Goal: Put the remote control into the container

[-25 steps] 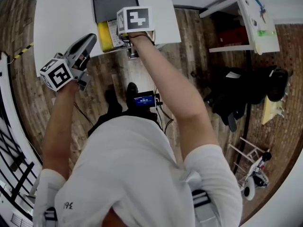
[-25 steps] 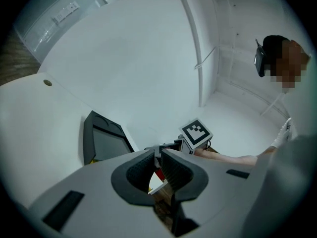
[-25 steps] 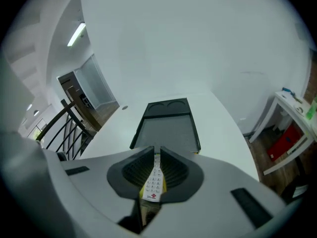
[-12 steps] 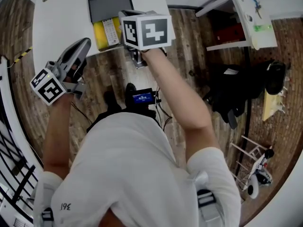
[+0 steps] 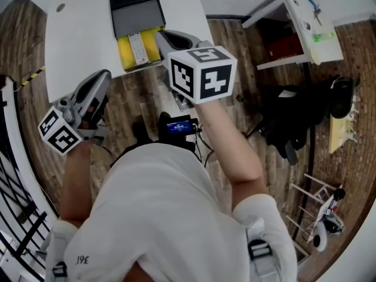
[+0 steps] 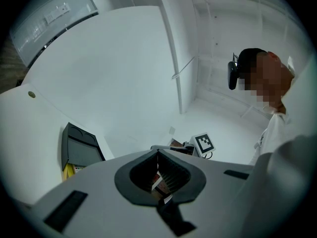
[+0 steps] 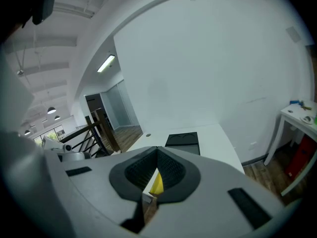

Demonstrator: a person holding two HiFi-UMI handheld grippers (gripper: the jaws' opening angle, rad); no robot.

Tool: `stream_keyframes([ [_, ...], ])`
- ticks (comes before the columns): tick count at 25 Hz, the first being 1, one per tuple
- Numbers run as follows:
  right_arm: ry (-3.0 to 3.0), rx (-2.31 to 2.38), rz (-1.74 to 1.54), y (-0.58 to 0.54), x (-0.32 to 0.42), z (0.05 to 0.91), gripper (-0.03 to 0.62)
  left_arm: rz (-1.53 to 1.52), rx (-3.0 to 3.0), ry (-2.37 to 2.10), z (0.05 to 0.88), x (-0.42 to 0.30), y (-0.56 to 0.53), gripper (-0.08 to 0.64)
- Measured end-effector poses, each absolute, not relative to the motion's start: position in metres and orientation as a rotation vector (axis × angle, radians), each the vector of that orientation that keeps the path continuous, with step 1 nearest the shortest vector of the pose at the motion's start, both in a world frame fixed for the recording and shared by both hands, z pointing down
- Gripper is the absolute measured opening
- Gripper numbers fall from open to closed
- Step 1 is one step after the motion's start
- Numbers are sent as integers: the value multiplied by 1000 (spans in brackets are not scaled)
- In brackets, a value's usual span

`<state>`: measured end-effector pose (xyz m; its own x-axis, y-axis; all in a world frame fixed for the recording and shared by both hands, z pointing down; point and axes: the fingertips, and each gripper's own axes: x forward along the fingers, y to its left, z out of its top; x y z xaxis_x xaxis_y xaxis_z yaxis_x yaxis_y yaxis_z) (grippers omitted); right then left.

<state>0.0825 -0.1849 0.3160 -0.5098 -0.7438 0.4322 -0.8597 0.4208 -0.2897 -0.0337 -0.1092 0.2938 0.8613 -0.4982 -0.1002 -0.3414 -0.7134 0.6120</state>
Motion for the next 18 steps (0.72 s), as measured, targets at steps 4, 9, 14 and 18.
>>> stream_keyframes([
  [4, -2486, 1423, 686, -168, 88, 300, 2, -364, 2443, -619, 283, -40, -98, 6],
  [9, -2537, 1439, 612, -149, 91, 282, 2, -387, 2456, -634, 272, -46, -86, 6],
  [14, -2576, 1462, 561, -130, 96, 273, 2, -396, 2460, -650, 269, -51, -74, 6],
  [18, -2578, 1486, 566, -118, 105, 273, 2, -388, 2447, -660, 273, -55, -65, 6],
])
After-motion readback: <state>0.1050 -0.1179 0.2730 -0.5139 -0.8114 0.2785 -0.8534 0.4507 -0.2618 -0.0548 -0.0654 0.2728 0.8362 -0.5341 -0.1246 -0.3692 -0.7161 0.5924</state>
